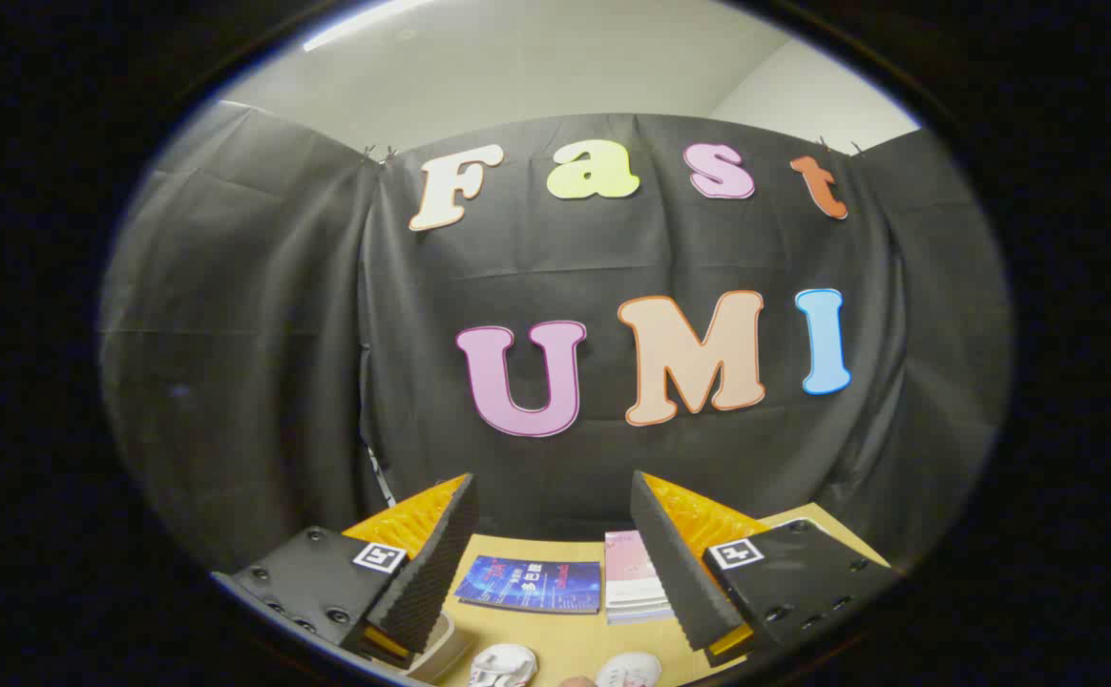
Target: Open the storage box then place both shoes into the box .Put the left shoe in first, then the right shoe, with the right side of both shoes facing outward in a uniform manner.
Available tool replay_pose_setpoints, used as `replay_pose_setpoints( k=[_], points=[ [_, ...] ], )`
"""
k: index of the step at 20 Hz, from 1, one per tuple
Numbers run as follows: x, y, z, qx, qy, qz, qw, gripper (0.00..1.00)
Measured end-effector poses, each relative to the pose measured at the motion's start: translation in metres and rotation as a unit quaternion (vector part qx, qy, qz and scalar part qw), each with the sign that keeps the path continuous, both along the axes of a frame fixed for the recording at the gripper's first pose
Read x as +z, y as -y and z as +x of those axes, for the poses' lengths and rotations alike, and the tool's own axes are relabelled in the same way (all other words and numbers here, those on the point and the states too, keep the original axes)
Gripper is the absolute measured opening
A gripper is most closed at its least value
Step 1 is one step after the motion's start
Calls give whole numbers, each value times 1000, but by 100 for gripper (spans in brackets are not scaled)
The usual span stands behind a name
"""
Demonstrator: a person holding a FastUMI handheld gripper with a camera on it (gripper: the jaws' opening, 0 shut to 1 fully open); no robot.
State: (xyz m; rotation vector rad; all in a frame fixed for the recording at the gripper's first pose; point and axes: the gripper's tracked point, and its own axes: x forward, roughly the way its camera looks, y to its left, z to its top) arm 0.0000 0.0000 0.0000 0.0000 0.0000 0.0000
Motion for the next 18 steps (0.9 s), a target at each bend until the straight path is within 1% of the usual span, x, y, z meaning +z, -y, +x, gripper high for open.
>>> replay_pose_setpoints(
  k=[11, 16, 18],
  points=[
    [-7, 3, -3, 10, -7, 2, 1000, 99],
    [-15, 0, -5, 24, -21, 12, 999, 98],
    [-27, -7, -7, 33, -33, 22, 999, 97]
  ],
)
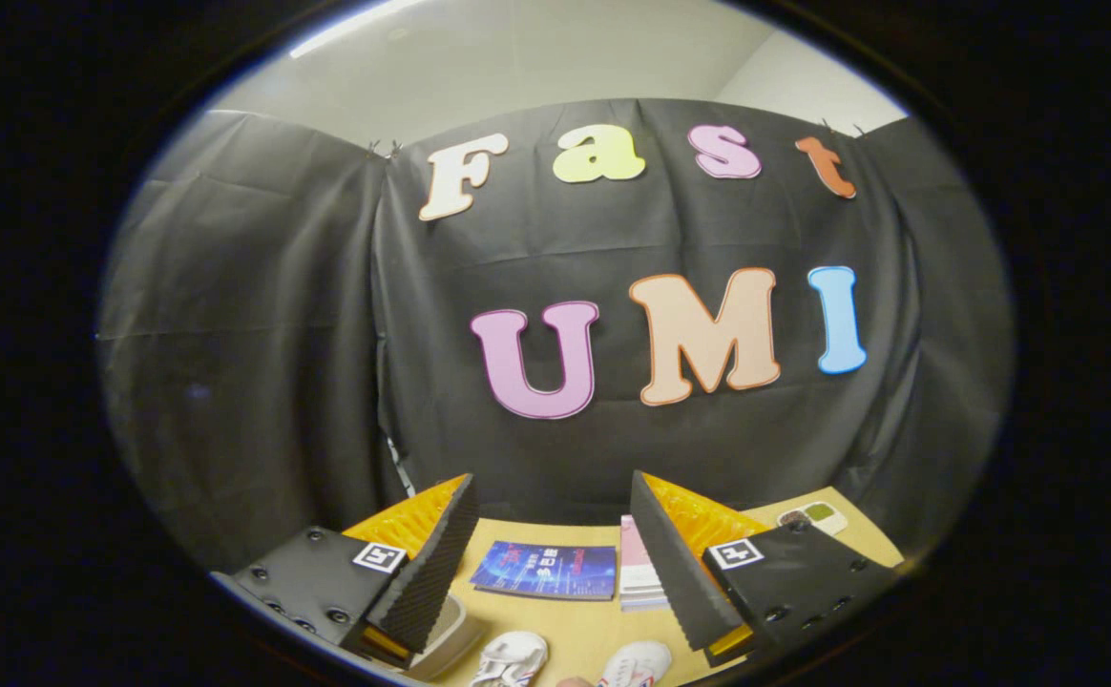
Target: Open the storage box then place both shoes into the box .Put the left shoe in first, then the right shoe, with the right side of both shoes facing outward in a uniform manner.
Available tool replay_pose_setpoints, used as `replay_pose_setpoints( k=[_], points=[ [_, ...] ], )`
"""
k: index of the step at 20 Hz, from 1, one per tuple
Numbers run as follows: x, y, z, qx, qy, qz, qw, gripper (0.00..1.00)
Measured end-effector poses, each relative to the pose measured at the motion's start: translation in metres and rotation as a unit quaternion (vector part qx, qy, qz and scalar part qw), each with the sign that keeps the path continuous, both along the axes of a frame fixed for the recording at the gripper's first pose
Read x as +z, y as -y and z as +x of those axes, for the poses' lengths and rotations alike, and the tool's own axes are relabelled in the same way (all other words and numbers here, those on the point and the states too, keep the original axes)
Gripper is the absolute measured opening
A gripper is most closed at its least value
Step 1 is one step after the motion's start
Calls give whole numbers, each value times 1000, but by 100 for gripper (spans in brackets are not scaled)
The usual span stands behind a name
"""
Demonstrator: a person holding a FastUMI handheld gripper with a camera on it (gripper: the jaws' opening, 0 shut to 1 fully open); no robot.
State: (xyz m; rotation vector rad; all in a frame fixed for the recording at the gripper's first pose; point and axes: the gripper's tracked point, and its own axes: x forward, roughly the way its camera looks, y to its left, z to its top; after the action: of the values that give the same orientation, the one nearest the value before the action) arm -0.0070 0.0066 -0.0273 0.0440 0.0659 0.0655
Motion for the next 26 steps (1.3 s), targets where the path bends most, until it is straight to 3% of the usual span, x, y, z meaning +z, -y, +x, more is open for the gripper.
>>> replay_pose_setpoints(
  k=[7, 12, 15, 18, 20, 26],
  points=[
    [-90, -24, 0, 34, -108, 83, 990, 96],
    [-157, -71, -9, 103, -200, 126, 966, 97],
    [-194, -96, -12, 135, -250, 169, 944, 97],
    [-220, -117, -14, 155, -295, 248, 910, 98],
    [-235, -126, -15, 156, -320, 297, 886, 99],
    [-280, -143, -25, 162, -376, 365, 837, 99]
  ],
)
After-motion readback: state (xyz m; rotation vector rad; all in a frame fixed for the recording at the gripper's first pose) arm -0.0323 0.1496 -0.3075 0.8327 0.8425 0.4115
